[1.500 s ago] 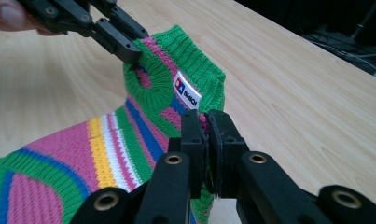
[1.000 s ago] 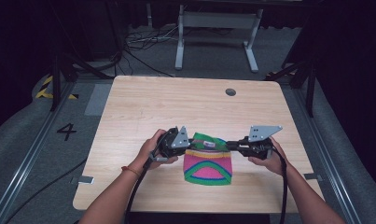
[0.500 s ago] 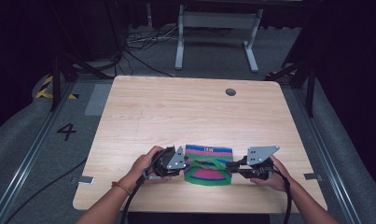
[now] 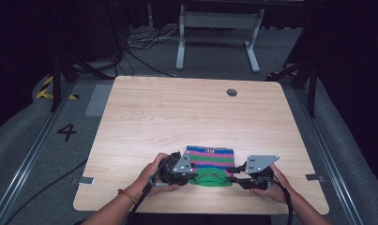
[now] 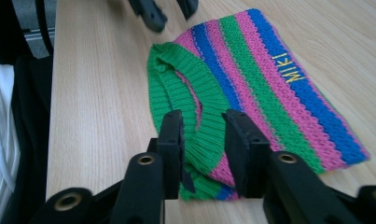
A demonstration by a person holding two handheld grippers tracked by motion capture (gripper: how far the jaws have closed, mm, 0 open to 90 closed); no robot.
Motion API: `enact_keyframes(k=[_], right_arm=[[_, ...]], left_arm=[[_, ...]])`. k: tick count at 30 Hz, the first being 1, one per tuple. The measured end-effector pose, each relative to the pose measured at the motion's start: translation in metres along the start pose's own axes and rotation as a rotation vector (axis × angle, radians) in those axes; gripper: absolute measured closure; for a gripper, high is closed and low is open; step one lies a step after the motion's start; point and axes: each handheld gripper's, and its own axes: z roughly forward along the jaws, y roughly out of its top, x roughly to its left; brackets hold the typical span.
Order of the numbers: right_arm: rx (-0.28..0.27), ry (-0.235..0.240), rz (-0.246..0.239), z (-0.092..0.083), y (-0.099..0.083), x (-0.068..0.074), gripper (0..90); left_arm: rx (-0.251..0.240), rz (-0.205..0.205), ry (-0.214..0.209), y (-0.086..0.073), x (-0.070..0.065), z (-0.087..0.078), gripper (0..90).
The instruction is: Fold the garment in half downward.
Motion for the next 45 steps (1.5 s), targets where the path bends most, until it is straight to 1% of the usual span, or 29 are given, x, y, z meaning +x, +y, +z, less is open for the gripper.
enact_keyframes(k=[1,3,5,6,7,10,11,13,15,16,17,20,21,23,24,26,28,30,31,32,33,35,37,39,40,42,43,44,45], right_arm=[[0.003,-0.005,0.011,0.004,-0.001,0.002,63.3],[0.017,-0.011,0.015,0.008,-0.002,0.003,62.0],[0.040,-0.025,0.030,0.016,-0.006,0.001,59.6],[0.073,-0.038,0.033,0.022,-0.009,-0.001,61.8],[0.103,-0.050,0.026,0.026,-0.012,-0.002,64.0],[0.097,-0.057,0.025,0.028,-0.014,-0.005,67.8],[0.107,-0.067,0.014,0.028,-0.013,-0.005,70.2],[0.120,-0.081,0.008,0.028,-0.010,-0.006,72.5],[0.119,-0.095,0.013,0.029,-0.009,-0.007,74.1],[0.117,-0.100,0.011,0.028,-0.008,-0.007,74.4],[0.108,-0.090,0.017,0.027,-0.007,-0.007,74.3],[0.075,-0.083,0.028,0.021,-0.005,-0.007,78.6],[0.075,-0.083,0.028,0.021,-0.005,-0.007,78.6],[0.054,-0.069,0.030,0.017,-0.004,-0.006,84.8],[0.054,-0.068,0.025,0.016,-0.003,-0.005,86.7],[0.055,-0.064,0.010,0.014,-0.002,-0.003,90.0],[0.049,-0.053,0.003,0.012,0.000,0.001,90.0],[0.038,-0.050,-0.008,0.009,0.002,0.004,89.7],[0.036,-0.046,-0.008,0.009,0.003,0.004,85.1],[0.036,-0.063,-0.007,0.011,0.003,0.005,78.0],[0.049,-0.075,-0.009,0.013,0.003,0.005,75.6],[0.054,-0.075,0.008,0.017,0.001,0.004,65.9],[0.066,-0.069,0.015,0.021,0.000,0.006,66.3],[0.079,-0.064,0.002,0.025,0.000,0.007,63.9],[0.079,-0.064,0.002,0.025,0.000,0.007,63.9],[0.108,-0.065,-0.008,0.030,-0.003,0.010,66.9],[0.117,-0.076,-0.024,0.032,-0.004,0.011,71.0],[0.117,-0.079,-0.023,0.032,-0.004,0.011,75.0],[0.121,-0.089,-0.031,0.031,-0.004,0.010,79.9]], left_arm=[[0.000,0.000,0.000,0.000,0.000,0.000,63.7],[0.020,0.008,0.001,-0.001,-0.001,0.009,63.4],[0.047,-0.003,0.003,-0.004,-0.001,0.018,63.5],[0.029,-0.020,-0.015,-0.008,0.002,0.021,64.5],[0.029,-0.020,-0.015,-0.008,0.002,0.021,65.0],[0.025,-0.020,-0.026,-0.009,0.007,0.022,68.6],[0.034,-0.016,-0.027,-0.008,0.008,0.021,72.7],[0.047,-0.005,-0.029,-0.006,0.010,0.021,76.4],[0.058,0.000,-0.003,-0.003,0.011,0.021,78.0],[0.041,-0.005,-0.010,-0.002,0.013,0.019,79.2],[0.027,-0.011,-0.009,-0.002,0.013,0.017,83.8],[0.016,-0.008,-0.012,0.000,0.014,0.013,84.2],[0.010,0.000,-0.011,0.000,0.012,0.011,84.2],[0.006,0.011,-0.020,0.001,0.007,0.009,86.1],[0.007,0.026,-0.021,0.002,0.005,0.009,86.5],[0.006,0.044,-0.013,0.003,0.002,0.006,86.8],[-0.012,0.040,-0.014,0.004,0.001,-0.001,86.8],[-0.015,0.036,-0.008,0.004,0.001,-0.004,86.4],[-0.019,0.041,-0.012,0.003,0.001,-0.005,86.1],[-0.015,0.036,-0.012,0.002,0.001,-0.004,85.0],[-0.013,0.029,-0.010,0.002,0.001,-0.003,82.0],[-0.007,0.012,-0.010,0.000,0.000,0.001,72.7],[-0.004,0.009,0.005,0.001,-0.003,0.004,62.7],[-0.009,0.016,0.004,0.001,-0.004,0.006,62.5],[-0.013,0.017,0.007,0.001,-0.005,0.007,62.5],[-0.001,0.015,-0.012,0.000,-0.007,0.013,64.3],[0.019,0.025,-0.015,-0.001,-0.007,0.016,66.6],[0.032,0.027,-0.016,-0.002,-0.008,0.019,68.6],[0.020,0.024,-0.028,-0.004,-0.007,0.021,71.5]])
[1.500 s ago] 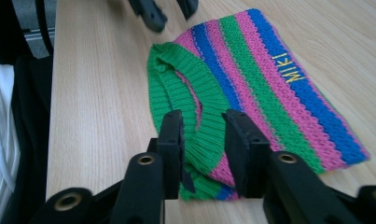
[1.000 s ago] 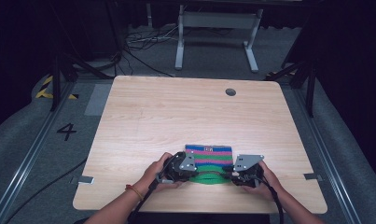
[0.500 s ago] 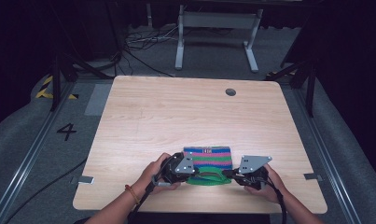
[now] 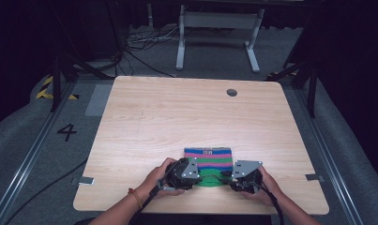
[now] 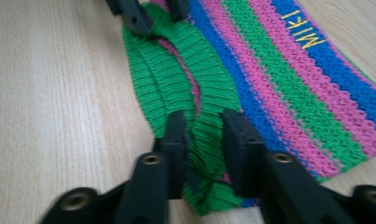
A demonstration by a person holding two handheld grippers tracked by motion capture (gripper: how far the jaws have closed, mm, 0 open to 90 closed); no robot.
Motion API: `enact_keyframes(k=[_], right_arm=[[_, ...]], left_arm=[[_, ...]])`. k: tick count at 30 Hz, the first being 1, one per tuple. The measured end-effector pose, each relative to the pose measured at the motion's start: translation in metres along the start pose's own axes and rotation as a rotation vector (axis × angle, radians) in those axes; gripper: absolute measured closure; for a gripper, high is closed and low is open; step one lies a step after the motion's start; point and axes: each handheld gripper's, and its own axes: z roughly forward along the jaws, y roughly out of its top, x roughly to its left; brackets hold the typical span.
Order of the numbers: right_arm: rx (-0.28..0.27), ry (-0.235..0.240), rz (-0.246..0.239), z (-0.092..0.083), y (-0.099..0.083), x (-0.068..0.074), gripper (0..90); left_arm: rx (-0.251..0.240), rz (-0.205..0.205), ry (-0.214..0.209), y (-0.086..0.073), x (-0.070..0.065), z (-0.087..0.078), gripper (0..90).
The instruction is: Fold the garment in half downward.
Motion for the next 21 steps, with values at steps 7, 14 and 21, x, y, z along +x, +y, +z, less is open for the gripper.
enact_keyframes(k=[7,14,21], right_arm=[[-0.011,-0.011,-0.024,-0.004,0.002,0.001,88.0],[-0.044,0.043,-0.020,-0.019,0.005,0.004,87.5],[0.009,0.039,-0.024,-0.008,-0.004,0.009,83.4]], left_arm=[[0.013,0.035,0.001,0.003,0.002,-0.001,88.7],[0.015,0.056,-0.061,0.004,-0.012,-0.012,88.5],[0.041,0.059,-0.007,-0.001,-0.015,-0.004,86.9]])
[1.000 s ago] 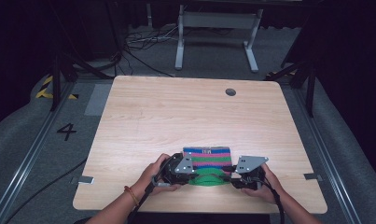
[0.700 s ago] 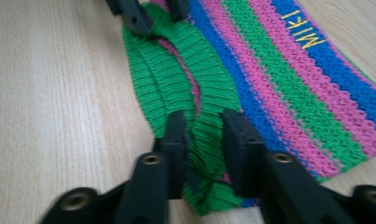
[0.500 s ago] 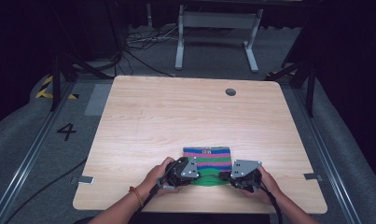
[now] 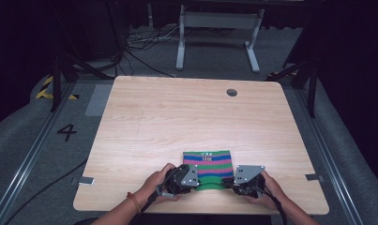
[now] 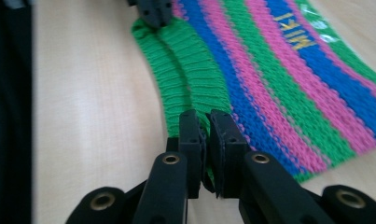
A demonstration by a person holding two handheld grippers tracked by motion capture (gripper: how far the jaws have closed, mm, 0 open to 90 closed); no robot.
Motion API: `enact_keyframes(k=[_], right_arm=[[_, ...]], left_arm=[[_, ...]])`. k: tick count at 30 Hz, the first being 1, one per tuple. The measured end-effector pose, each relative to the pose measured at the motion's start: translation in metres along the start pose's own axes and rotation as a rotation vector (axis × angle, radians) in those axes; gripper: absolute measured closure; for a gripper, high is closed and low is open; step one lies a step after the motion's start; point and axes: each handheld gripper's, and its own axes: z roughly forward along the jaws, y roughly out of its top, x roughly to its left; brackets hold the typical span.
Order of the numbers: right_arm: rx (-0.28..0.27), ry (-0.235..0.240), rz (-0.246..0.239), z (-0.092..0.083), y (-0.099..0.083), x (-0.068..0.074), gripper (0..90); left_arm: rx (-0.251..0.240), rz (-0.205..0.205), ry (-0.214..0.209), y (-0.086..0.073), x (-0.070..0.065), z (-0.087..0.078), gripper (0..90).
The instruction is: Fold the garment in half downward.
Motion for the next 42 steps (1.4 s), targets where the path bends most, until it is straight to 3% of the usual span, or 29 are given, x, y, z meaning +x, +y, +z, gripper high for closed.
enact_keyframes(k=[4,9,12,16,20,23,26,29,31,36,42], right_arm=[[-0.015,-0.015,0.023,0.004,-0.002,-0.003,83.5],[-0.035,-0.037,0.044,0.009,-0.001,-0.009,83.0],[-0.039,-0.054,0.052,0.012,0.001,-0.013,82.2],[-0.042,-0.044,0.047,0.011,0.002,-0.016,81.1],[-0.057,-0.048,0.046,0.001,0.005,-0.017,77.8],[-0.063,-0.051,0.045,-0.009,0.005,-0.018,74.5],[-0.057,-0.055,0.038,-0.020,0.003,-0.019,72.3],[-0.045,-0.047,0.032,-0.028,0.002,-0.020,72.1],[-0.027,-0.066,0.019,-0.038,0.000,-0.022,71.5],[-0.008,-0.107,0.015,-0.062,-0.008,-0.026,69.5],[-0.011,-0.148,0.065,-0.077,-0.029,-0.029,65.6]], left_arm=[[-0.009,-0.028,0.014,-0.002,0.006,0.001,84.8],[-0.010,-0.046,0.075,-0.004,0.019,0.003,81.0],[-0.027,-0.069,0.070,-0.008,0.027,0.004,77.7],[-0.036,-0.088,0.075,-0.009,0.029,0.000,67.6],[-0.022,-0.075,0.072,-0.008,0.028,-0.012,55.6],[0.048,-0.053,0.072,-0.011,0.027,-0.021,48.6],[0.067,-0.068,0.080,-0.018,0.026,-0.036,39.7],[0.087,-0.074,0.068,-0.025,0.027,-0.047,39.6],[0.090,-0.097,0.065,-0.034,0.027,-0.059,39.2],[0.088,-0.149,0.109,-0.057,0.028,-0.081,35.4],[0.045,-0.243,0.173,-0.086,0.029,-0.099,30.3]])
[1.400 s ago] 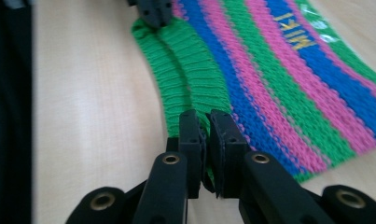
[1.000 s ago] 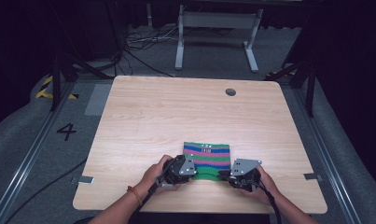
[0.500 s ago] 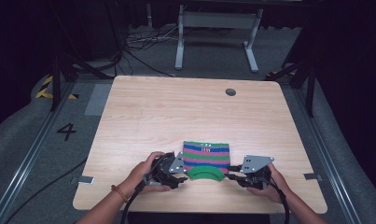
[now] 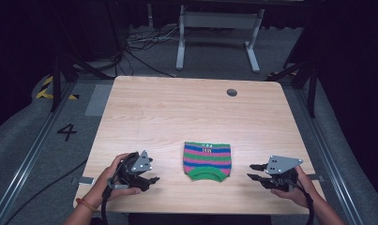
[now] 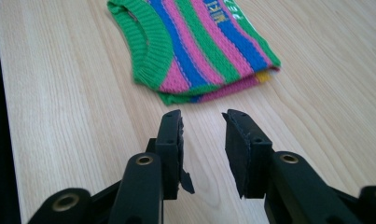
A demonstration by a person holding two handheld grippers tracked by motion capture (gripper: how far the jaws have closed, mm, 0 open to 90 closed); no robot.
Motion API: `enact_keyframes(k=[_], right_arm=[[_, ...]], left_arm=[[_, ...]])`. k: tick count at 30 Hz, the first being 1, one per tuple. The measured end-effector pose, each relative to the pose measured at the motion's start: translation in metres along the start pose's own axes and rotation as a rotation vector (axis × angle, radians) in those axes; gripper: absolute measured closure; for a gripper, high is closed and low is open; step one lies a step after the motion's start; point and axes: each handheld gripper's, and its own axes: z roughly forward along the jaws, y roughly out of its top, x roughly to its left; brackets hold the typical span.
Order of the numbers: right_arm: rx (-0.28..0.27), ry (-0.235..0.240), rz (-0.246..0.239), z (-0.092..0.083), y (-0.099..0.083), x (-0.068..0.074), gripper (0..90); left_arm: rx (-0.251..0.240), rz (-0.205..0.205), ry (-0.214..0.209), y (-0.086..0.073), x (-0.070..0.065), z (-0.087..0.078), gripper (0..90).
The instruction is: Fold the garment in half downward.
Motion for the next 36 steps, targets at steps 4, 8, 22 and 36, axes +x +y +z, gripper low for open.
enact_keyframes(k=[4,8,22,36], right_arm=[[0.002,-0.025,0.024,-0.003,-0.009,-0.004,63.4],[-0.007,-0.058,0.067,-0.009,-0.026,-0.011,54.8],[-0.007,-0.135,0.221,-0.023,-0.075,-0.031,35.6],[0.005,-0.152,0.350,-0.020,-0.105,-0.029,23.7]], left_arm=[[-0.017,-0.028,0.025,-0.011,0.004,-0.007,29.6],[0.019,-0.032,0.047,-0.017,0.007,-0.008,29.6],[-0.025,-0.155,0.054,-0.051,0.024,-0.012,26.4],[-0.083,-0.310,0.065,-0.091,0.029,-0.020,21.7]])
